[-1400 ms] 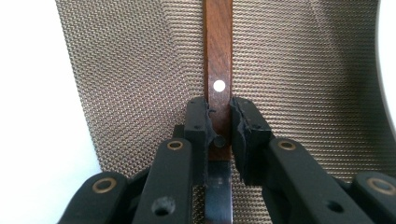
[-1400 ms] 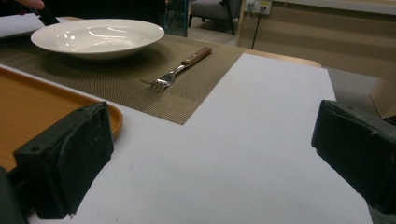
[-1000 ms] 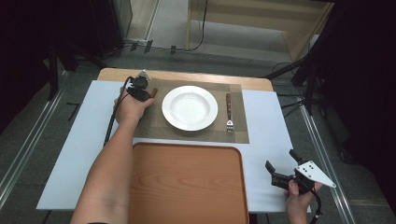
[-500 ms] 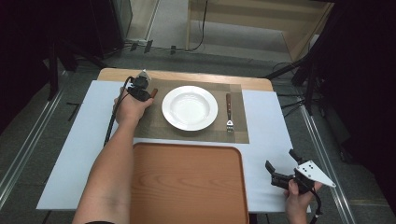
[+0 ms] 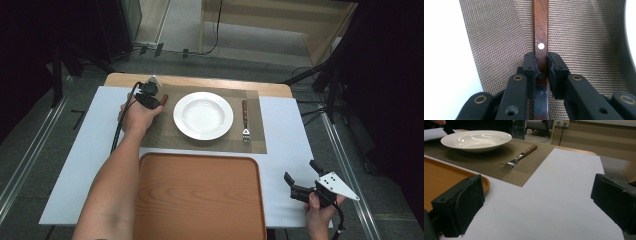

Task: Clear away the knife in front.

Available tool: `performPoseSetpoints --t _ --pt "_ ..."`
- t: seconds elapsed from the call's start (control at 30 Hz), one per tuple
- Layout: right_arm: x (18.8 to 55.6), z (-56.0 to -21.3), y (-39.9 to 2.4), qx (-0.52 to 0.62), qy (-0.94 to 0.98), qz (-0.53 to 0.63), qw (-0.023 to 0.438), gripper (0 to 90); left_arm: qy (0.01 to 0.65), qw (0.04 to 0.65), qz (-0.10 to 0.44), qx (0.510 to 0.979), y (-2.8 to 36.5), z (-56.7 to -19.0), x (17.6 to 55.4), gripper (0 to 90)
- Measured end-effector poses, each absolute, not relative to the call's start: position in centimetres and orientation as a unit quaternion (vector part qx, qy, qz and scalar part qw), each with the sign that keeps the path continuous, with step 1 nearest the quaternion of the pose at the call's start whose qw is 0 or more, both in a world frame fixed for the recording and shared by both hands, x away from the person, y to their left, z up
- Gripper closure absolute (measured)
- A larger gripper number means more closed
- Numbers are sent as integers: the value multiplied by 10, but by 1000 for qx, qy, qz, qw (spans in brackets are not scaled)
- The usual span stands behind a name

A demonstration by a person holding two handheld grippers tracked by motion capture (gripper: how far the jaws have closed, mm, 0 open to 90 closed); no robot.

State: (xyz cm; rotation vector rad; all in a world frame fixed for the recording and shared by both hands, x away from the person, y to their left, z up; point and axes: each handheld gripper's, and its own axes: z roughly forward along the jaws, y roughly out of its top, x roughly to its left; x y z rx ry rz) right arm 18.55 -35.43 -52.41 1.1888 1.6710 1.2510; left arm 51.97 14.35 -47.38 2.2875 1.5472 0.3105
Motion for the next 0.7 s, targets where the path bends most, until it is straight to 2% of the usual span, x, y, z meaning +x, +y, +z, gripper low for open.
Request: performPoseSetpoints --t 0.7 --pt "185 -524 -354 463 648 486 360 0 524 233 109 812 158 -440 499 763"
